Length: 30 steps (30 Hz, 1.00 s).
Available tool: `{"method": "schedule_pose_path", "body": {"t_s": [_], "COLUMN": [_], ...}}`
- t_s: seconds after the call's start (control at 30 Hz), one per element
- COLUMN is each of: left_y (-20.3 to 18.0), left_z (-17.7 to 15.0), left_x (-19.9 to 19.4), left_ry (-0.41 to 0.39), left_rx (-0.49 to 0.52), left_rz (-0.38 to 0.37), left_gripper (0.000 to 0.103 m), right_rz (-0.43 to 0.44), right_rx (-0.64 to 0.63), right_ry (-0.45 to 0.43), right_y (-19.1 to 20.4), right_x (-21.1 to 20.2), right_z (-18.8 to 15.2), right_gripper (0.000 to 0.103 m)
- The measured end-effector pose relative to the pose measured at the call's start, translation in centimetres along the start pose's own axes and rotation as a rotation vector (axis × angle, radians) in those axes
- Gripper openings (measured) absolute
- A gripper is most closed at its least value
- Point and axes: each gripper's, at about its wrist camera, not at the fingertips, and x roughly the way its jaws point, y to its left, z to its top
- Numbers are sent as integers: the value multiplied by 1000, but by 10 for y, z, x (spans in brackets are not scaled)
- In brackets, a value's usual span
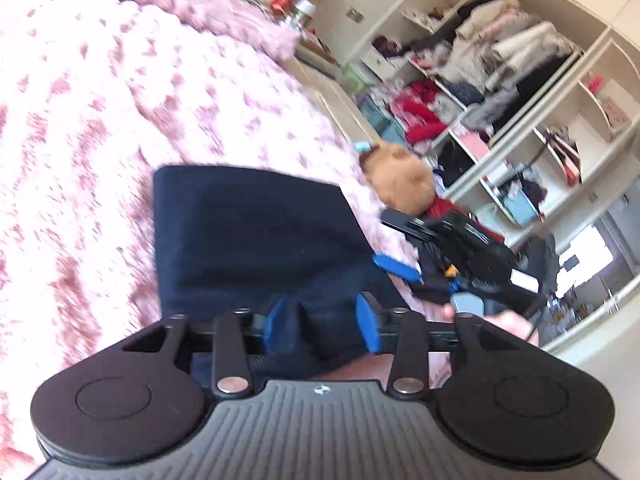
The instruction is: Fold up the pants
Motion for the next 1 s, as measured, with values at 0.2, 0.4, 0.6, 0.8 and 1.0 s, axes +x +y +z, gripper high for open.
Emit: {"method": "schedule_pose_path", "body": {"t_s": [0.2,0.4,0.6,0.8,1.0], "left_y": [68,118,136,123,129], "left_z": [4,-8,-2,12,21], "left_x": [3,37,94,107,68], "left_ry": [63,131,215,271,314], "left_rx": [-134,-271,-355,-302,-268], "left_rz": [77,-108,-202,-179,-168], "left_gripper": [64,62,57,31,23], "right_rz": [7,108,270,248,236], "right_rx": [-56,33,189,135,90], "right_ry": [157,311,424,473,454], "right_y": [-14,-73,-94,-82,-51], "right_x": [-9,0,32,48,42], "right_z": [11,5,12,5,-10], "right_gripper": [80,50,42,24,23]}}
